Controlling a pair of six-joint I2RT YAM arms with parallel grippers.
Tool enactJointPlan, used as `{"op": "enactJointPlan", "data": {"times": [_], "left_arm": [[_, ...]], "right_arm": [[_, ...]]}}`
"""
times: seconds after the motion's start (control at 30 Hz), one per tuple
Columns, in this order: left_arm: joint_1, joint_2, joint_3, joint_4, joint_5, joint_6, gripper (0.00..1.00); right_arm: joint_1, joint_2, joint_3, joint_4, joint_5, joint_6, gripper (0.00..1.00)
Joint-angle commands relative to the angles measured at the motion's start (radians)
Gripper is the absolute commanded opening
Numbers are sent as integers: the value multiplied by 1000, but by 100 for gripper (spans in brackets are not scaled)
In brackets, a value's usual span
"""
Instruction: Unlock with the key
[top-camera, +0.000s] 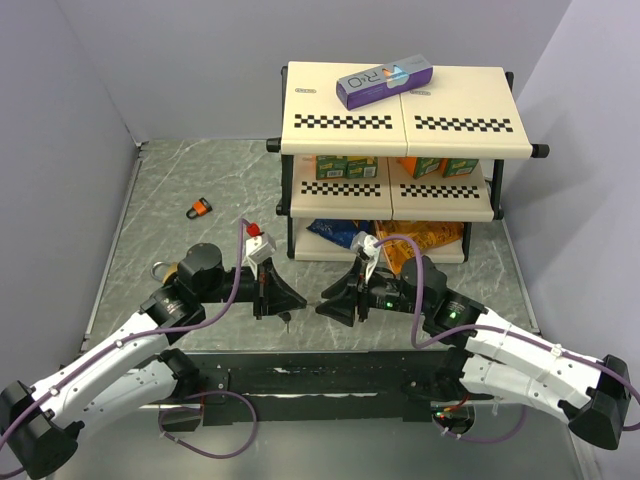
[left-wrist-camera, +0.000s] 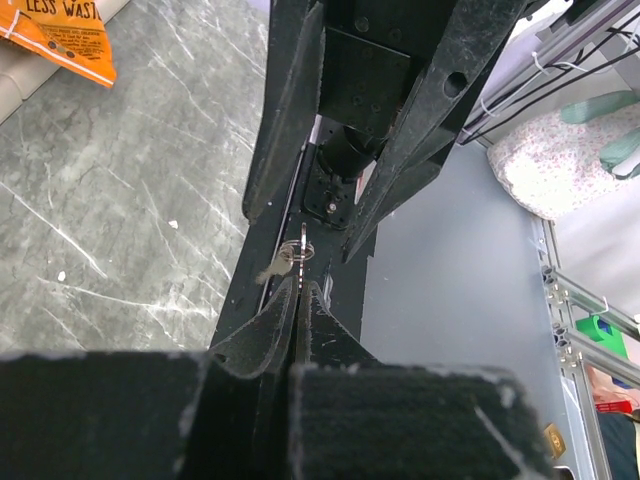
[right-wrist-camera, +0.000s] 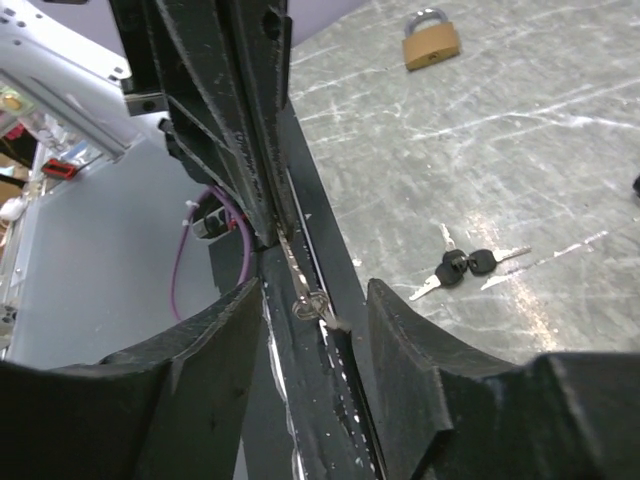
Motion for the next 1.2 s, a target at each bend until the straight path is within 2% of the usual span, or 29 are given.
{"op": "enactJointPlan", "data": {"times": [0.0,0.2,0.23,0.3,0.67,0.77,0.87,0.9,0.97,1.07,1.1,1.13,1.17], "left_arm": [[5,-3,24,31,37,15,1],[6,-5,21,37,41,11,1],[6,-8,16,45,46,6,1],[6,-8,16,48,47,4,1],[8,-9,15,60,57,-2,1],[8,-14,13,59,52,-2,1],[8,-19,10,63,51,-8,1],[9,-19,8,65,49,-12,1],[9,-19,7,76,46,-19,1],[8,-25,-2,94,12,-35,1],[9,-28,-2,96,0,-45,4],[9,-31,-2,97,-14,-52,37],[9,-34,-1,99,-43,-58,57]], "right_arm": [[4,-3,31,73,-43,-2,52],[4,14,28,96,-58,6,49],[7,18,27,111,-67,9,42],[7,21,28,109,-72,7,38],[9,35,19,113,-89,10,37],[10,38,22,111,-92,9,32],[10,38,21,116,-96,10,19],[9,37,19,119,-95,10,10],[12,38,16,120,-89,7,2],[10,49,16,113,-73,-5,0],[10,53,18,110,-69,-10,0],[10,64,22,100,-57,-16,0],[12,69,27,96,-50,-29,0]]}}
